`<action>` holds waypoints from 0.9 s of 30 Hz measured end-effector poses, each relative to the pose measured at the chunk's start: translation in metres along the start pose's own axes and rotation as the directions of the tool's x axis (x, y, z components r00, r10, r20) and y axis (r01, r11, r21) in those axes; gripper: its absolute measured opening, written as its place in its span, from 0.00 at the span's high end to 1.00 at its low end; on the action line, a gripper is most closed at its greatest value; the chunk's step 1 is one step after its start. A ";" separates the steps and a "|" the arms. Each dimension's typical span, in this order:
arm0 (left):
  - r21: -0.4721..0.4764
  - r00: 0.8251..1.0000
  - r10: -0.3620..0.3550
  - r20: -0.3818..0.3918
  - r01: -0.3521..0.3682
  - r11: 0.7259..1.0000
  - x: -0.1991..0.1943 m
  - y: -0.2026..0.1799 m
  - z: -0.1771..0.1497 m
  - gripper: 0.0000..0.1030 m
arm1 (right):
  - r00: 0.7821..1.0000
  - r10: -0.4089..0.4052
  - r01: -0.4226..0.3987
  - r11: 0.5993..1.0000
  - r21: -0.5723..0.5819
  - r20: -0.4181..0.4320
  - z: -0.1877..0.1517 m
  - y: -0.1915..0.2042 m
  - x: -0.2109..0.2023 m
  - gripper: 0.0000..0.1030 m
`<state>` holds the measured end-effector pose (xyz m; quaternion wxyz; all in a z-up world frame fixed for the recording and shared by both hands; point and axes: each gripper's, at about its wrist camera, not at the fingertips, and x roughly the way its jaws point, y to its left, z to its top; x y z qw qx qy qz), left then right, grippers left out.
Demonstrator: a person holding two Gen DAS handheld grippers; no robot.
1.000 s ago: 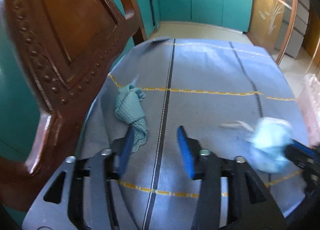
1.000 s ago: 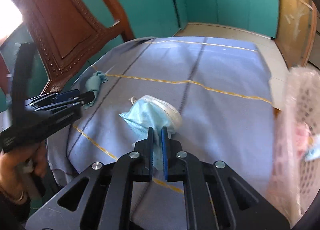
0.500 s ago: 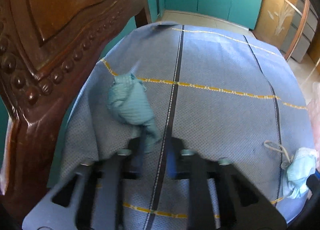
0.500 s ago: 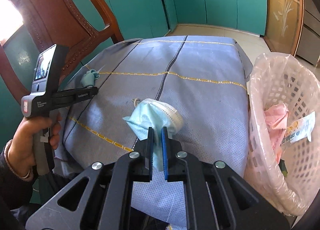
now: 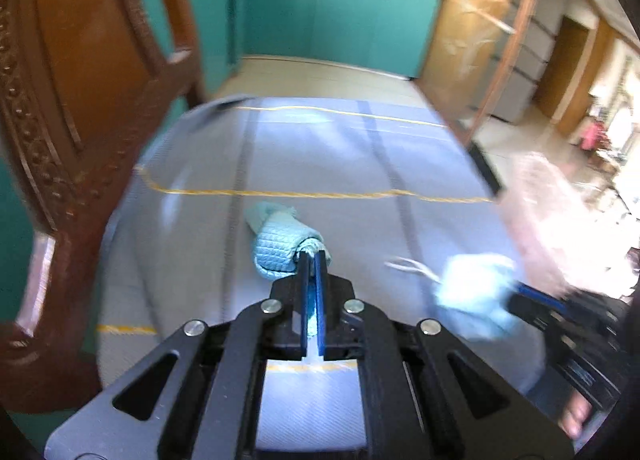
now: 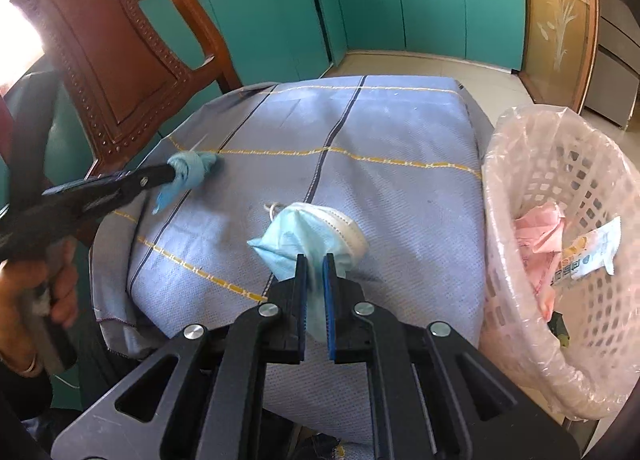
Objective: Collect trash
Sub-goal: 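Grasp the blue face mask with the right tool while the left tool grasps the teal cloth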
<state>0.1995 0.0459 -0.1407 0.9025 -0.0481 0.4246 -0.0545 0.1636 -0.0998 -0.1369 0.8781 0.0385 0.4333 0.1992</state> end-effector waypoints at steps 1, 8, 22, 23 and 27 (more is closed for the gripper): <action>0.011 0.999 -0.045 -0.006 0.045 0.999 -0.003 -0.003 -0.002 0.96 | 1.000 -0.004 0.004 1.000 0.004 0.003 0.001 -0.001 -0.001 0.92; -0.007 0.989 -0.139 -0.053 0.138 0.990 -0.001 0.003 -0.015 0.96 | 1.000 -0.011 0.011 1.000 0.022 0.012 0.003 -0.008 -0.005 0.92; 0.094 0.999 0.005 -0.050 0.000 0.996 0.007 -0.015 -0.019 0.35 | 0.998 -0.033 0.030 0.998 0.058 0.051 0.012 -0.015 -0.012 0.47; 0.097 0.999 0.001 -0.054 0.004 0.995 0.009 -0.016 -0.020 0.34 | 0.998 -0.033 0.030 0.998 0.053 0.051 0.012 -0.014 -0.013 0.47; 0.118 0.997 0.007 -0.074 0.002 0.993 0.017 -0.023 -0.022 0.34 | 0.999 -0.027 0.026 0.999 0.026 0.035 0.011 -0.009 -0.009 0.47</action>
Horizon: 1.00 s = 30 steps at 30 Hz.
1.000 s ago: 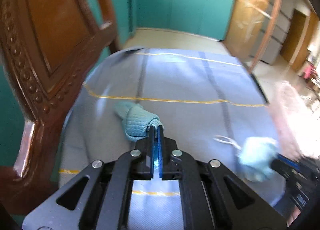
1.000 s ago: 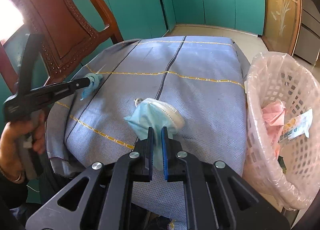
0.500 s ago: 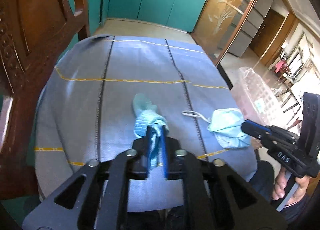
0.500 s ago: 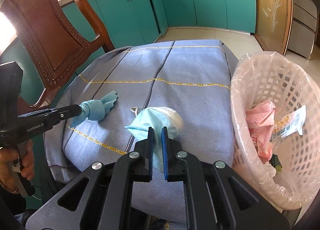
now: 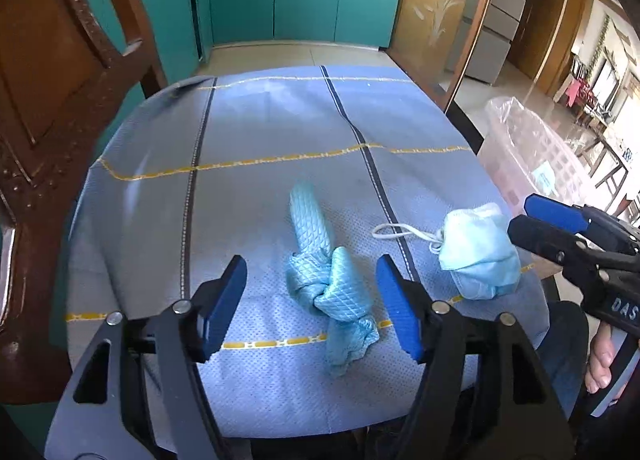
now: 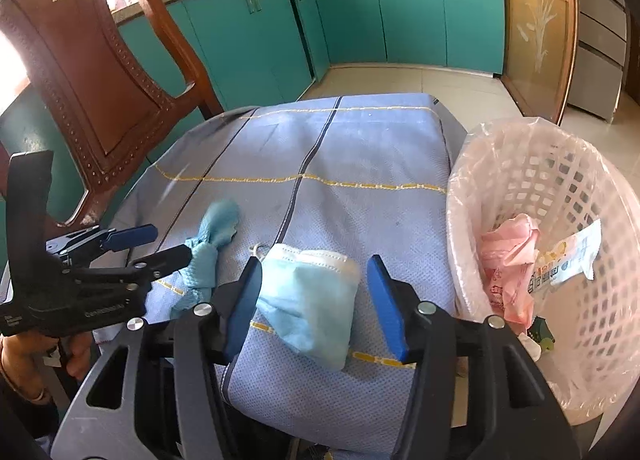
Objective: Collect trash
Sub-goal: 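Grasp the blue face mask with the right tool while the left tool grasps the teal cloth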
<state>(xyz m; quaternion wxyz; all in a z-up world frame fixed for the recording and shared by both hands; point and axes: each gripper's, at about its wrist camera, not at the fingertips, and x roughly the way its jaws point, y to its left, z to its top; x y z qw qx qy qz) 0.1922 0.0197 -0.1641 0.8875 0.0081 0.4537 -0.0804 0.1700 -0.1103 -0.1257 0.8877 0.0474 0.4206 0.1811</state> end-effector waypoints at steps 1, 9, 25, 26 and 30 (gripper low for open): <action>-0.002 1.000 -0.002 -0.005 0.002 1.000 0.002 -0.001 0.001 0.34 | 1.000 0.001 -0.001 1.000 -0.006 -0.006 -0.001 0.002 0.003 0.47; -0.018 0.998 0.047 -0.041 -0.048 0.999 0.019 -0.004 0.005 0.39 | 0.999 -0.027 0.027 0.999 -0.024 -0.020 -0.006 0.008 0.009 0.35; 0.004 0.996 0.050 -0.068 -0.049 0.999 0.028 -0.015 -0.001 0.52 | 0.998 -0.051 0.052 0.998 0.020 -0.042 -0.010 -0.004 0.017 0.25; 0.007 0.996 0.047 -0.075 -0.046 0.999 0.030 -0.017 -0.002 0.52 | 0.998 -0.052 0.053 0.998 0.023 -0.045 -0.010 -0.004 0.018 0.25; 0.022 0.995 0.068 -0.076 -0.067 0.998 0.033 -0.021 -0.005 0.58 | 0.998 -0.053 0.054 0.998 0.030 -0.044 -0.011 -0.005 0.017 0.25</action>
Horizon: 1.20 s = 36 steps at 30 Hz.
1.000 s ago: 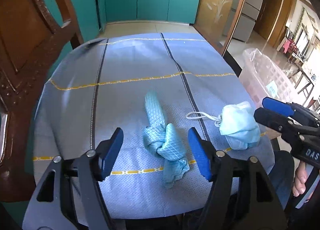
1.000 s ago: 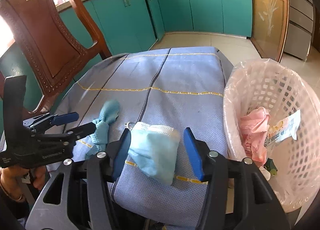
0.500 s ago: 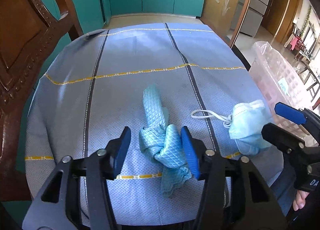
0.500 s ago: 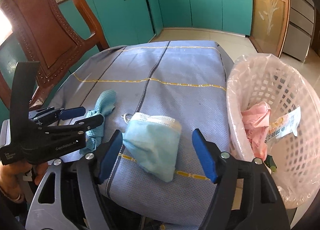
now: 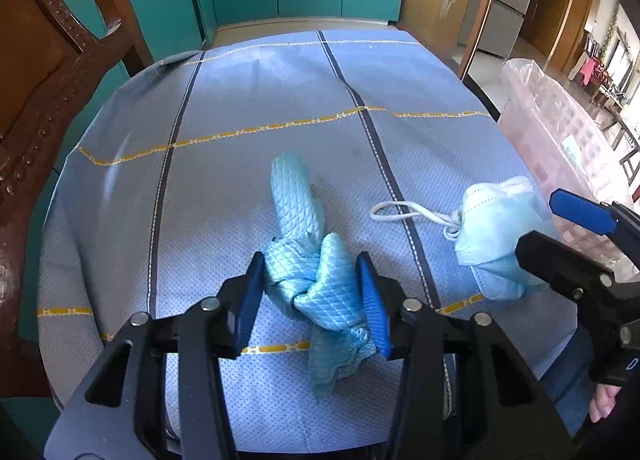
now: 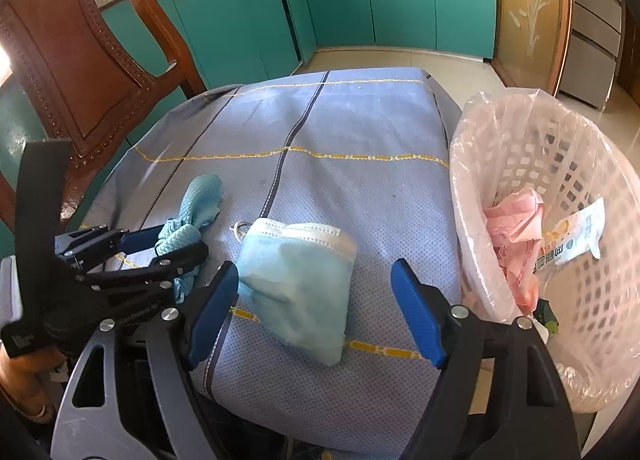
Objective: Collect trash
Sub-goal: 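Grasp the blue face mask with the right tool while the left tool grasps the teal cloth, then lift the teal cloth and blue mask above the table with both tools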
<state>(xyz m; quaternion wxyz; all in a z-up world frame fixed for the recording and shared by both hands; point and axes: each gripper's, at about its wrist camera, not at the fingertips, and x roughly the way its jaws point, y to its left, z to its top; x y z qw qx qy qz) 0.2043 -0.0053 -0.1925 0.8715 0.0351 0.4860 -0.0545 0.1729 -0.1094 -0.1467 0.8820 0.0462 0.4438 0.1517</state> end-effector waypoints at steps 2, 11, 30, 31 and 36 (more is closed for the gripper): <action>-0.028 1.000 -0.017 0.014 0.018 0.999 -0.005 0.004 0.000 0.63 | 1.000 -0.005 0.005 1.000 -0.003 0.001 0.000 0.000 0.000 0.25; -0.041 0.993 0.033 0.111 -0.028 0.999 -0.040 0.018 0.008 0.64 | 1.000 -0.007 0.007 1.000 -0.002 -0.011 0.000 0.004 0.011 0.19; -0.080 0.988 0.062 0.143 -0.050 0.996 -0.065 0.035 0.001 0.64 | 0.996 -0.077 0.067 0.983 -0.170 -0.052 -0.008 0.042 0.045 0.34; -0.079 0.988 0.061 0.145 -0.050 0.996 -0.065 0.036 0.001 0.64 | 0.995 -0.078 0.067 0.983 -0.173 -0.056 -0.009 0.042 0.045 0.39; -0.079 0.986 0.064 0.153 -0.052 0.995 -0.068 0.035 0.000 0.64 | 0.996 -0.076 0.065 0.981 -0.184 -0.053 -0.011 0.041 0.043 0.56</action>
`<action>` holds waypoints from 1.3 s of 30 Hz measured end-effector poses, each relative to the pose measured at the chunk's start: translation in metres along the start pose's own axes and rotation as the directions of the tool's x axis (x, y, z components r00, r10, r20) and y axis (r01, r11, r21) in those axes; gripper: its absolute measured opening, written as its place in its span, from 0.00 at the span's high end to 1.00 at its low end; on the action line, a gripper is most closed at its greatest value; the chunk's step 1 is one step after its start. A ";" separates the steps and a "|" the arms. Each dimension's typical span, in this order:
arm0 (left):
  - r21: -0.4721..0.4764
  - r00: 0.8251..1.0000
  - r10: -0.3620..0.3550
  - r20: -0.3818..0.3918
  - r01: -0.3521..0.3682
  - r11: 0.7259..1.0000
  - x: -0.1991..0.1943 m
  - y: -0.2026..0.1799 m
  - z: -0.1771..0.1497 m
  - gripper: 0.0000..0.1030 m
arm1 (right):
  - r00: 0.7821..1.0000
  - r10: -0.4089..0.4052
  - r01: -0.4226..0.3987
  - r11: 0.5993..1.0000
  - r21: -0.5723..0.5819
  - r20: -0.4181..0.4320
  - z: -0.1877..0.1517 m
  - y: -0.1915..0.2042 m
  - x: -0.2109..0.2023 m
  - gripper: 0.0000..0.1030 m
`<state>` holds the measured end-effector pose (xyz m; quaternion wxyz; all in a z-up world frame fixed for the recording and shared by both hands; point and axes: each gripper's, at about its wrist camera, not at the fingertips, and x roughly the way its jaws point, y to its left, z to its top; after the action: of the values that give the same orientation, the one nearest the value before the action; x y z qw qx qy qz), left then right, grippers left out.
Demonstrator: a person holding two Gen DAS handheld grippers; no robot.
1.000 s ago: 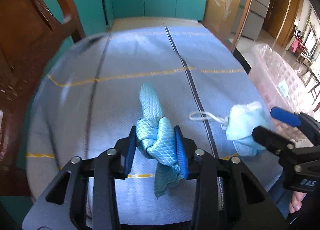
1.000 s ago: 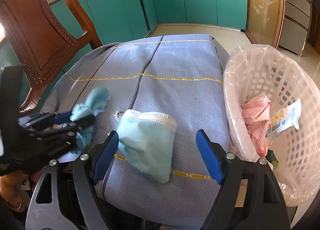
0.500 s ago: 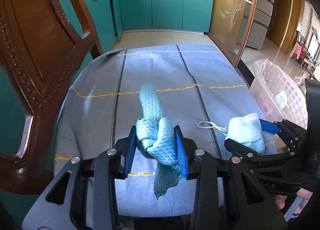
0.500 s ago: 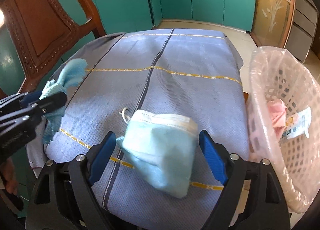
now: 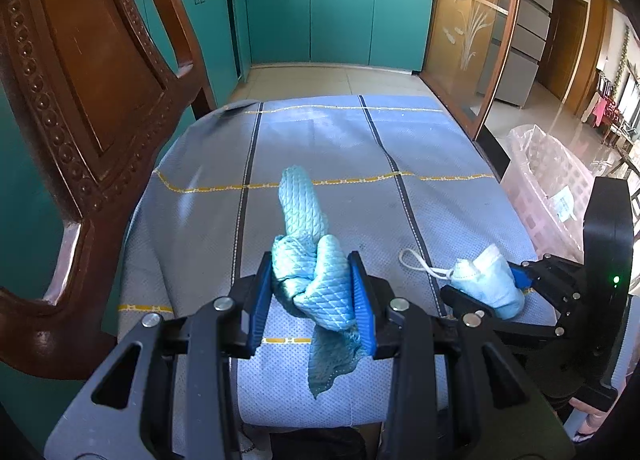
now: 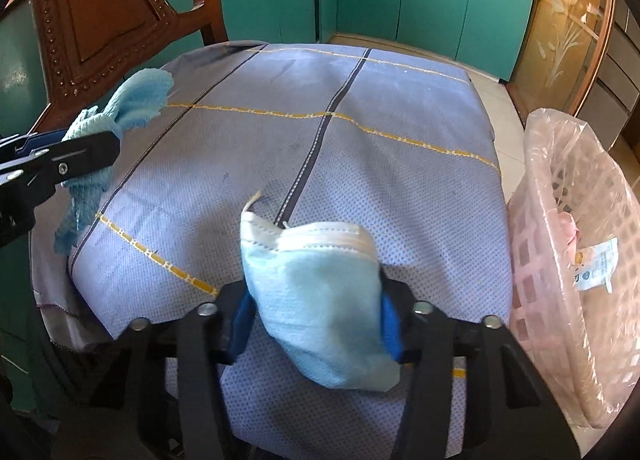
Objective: Collect trash
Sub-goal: 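Lift the teal cloth and blue mask above the table with both tools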
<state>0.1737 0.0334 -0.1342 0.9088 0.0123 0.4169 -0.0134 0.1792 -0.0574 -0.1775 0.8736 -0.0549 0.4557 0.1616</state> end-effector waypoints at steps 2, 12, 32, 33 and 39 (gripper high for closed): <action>-0.001 1.000 0.001 0.006 -0.001 1.000 -0.002 0.000 0.000 0.64 | 1.000 -0.002 0.002 1.000 0.005 0.007 0.000 -0.001 -0.003 0.60; 0.012 0.998 0.022 0.059 -0.023 1.000 -0.021 -0.003 0.003 0.64 | 0.993 -0.050 0.053 0.998 -0.021 0.111 0.009 0.000 -0.045 0.64; 0.106 0.943 0.007 0.334 -0.045 0.993 -0.124 -0.053 0.039 0.63 | 0.894 -0.177 0.145 0.984 0.108 0.412 0.023 -0.055 -0.190 0.64; 0.114 0.940 -0.003 0.342 -0.039 0.993 -0.127 -0.057 0.040 0.63 | 0.885 -0.194 0.156 0.980 0.124 0.423 0.021 -0.062 -0.198 0.64; 0.157 0.932 -0.063 0.357 0.007 0.988 -0.133 -0.080 0.042 0.63 | 0.859 -0.274 0.205 0.958 0.199 0.432 0.007 -0.095 -0.215 0.64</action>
<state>0.1161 -0.0457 -0.0074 0.9658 0.0720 0.2409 -0.0637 0.1015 -0.1954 -0.0036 0.9707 -0.0078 0.2387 0.0259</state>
